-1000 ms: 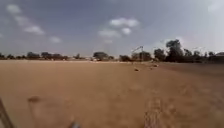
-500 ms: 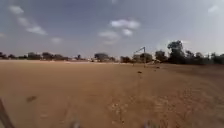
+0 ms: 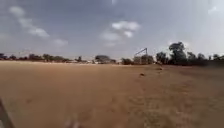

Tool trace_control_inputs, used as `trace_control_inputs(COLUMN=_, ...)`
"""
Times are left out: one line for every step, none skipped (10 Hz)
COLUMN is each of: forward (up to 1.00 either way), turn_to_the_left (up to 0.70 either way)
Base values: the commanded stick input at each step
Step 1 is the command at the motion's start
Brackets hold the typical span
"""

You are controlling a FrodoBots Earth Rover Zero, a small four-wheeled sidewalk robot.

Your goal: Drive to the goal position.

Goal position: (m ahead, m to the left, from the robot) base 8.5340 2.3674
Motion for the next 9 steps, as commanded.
trace_control_inputs(forward=1.00, turn_to_the_left=-0.19)
trace_control_inputs(forward=1.00, turn_to_the_left=-0.22)
trace_control_inputs(forward=1.00, turn_to_the_left=-0.09)
trace_control_inputs(forward=1.00, turn_to_the_left=0.00)
trace_control_inputs(forward=1.00, turn_to_the_left=0.00)
trace_control_inputs(forward=1.00, turn_to_the_left=0.00)
trace_control_inputs(forward=1.00, turn_to_the_left=0.00)
trace_control_inputs(forward=1.00, turn_to_the_left=0.00)
trace_control_inputs(forward=1.00, turn_to_the_left=0.00)
